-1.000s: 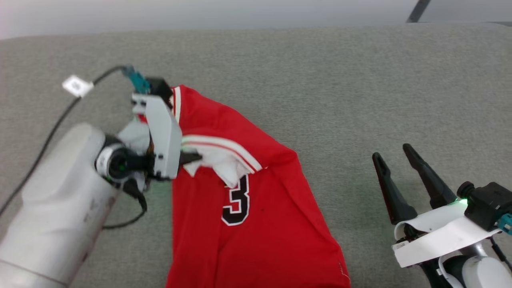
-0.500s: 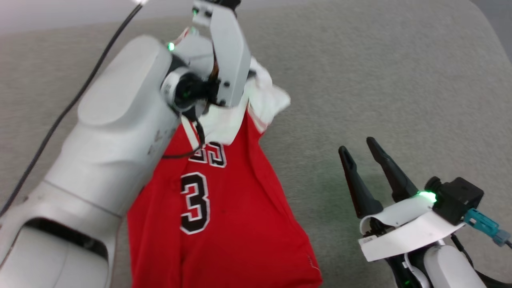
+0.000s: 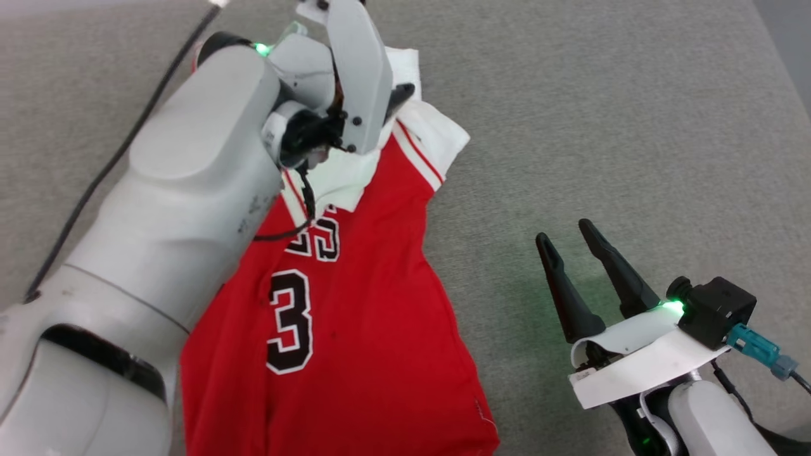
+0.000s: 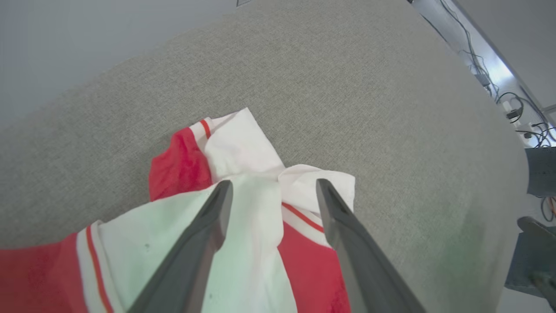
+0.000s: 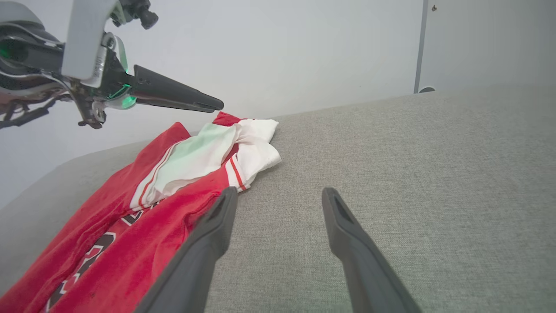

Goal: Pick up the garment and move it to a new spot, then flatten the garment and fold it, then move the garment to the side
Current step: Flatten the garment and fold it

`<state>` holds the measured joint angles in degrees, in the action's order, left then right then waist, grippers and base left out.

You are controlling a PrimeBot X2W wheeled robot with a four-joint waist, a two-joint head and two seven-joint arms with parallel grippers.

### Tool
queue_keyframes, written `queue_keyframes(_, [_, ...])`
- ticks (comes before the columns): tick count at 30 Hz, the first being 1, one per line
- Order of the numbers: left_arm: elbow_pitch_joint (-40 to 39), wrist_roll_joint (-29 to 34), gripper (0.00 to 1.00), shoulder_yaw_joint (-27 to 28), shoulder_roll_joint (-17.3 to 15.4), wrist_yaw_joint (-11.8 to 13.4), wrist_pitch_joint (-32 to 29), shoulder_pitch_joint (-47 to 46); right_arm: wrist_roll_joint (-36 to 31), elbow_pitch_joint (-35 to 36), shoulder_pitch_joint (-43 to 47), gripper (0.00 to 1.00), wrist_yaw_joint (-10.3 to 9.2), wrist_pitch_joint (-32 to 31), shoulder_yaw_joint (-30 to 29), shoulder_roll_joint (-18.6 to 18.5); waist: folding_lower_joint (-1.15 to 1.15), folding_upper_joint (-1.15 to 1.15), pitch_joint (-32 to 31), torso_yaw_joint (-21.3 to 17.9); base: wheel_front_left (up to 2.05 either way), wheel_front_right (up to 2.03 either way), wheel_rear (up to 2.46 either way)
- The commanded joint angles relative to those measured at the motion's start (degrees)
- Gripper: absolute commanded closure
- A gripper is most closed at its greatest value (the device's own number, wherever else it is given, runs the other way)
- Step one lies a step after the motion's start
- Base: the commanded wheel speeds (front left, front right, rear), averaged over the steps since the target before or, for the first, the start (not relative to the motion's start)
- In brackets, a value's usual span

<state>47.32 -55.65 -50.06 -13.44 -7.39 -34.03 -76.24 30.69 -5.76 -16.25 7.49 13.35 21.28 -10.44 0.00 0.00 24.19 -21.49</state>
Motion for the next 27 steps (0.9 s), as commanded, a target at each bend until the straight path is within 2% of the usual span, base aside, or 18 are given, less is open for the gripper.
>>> queue_keyframes(1, [-0.6,-0.7,0.0,-1.3,-0.2,-0.1,-0.1,0.4,-0.3,-0.1,-0.4,0.0,0.0,-0.3,0.0,-0.8,0.0,0.0,-2.6,3.5,0.0,0.0,0.0])
queue_keyframes(3, [-1.6,-2.4,0.0,-3.3,-1.2,-0.1,-1.4,1.3,-0.4,0.3,-0.5,0.0,0.0,-1.0,-0.1,-1.3,0.0,0.0,-3.5,4.8,0.0,0.0,0.0])
queue_keyframes(6, [-3.3,-5.4,0.0,-6.6,-2.4,-0.1,-6.6,2.3,-0.6,1.1,-0.5,0.0,0.0,-1.9,-0.4,-1.9,0.0,0.0,-4.2,6.0,0.0,0.0,0.0])
queue_keyframes(12, [-5.9,-8.8,0.0,-12.2,-4.4,-0.1,-13.1,2.4,-1.0,2.7,0.8,0.0,0.0,-3.1,-1.1,-2.1,0.0,0.0,-3.5,6.2,0.0,0.0,0.0])
queue_keyframes(24, [-6.2,-11.7,0.0,-16.8,-5.1,-0.2,-12.2,1.6,-1.4,4.0,1.3,0.0,0.0,-3.4,-2.0,-1.2,0.0,0.0,-1.7,4.8,0.0,0.0,0.0])
queue_keyframes(25, [-6.0,-12.0,0.1,-17.0,-5.2,-0.2,-11.9,1.4,-1.5,4.0,1.1,0.0,0.0,-3.4,-1.9,-1.1,0.0,0.0,-1.6,4.8,0.0,0.0,0.0])
queue_keyframes(27, [-5.5,-12.6,0.71,-17.5,-5.3,-0.2,-11.6,1.3,-1.5,3.9,0.9,0.0,0.0,-3.3,-1.9,-1.1,0.0,0.0,-1.4,4.8,0.0,0.0,0.0])
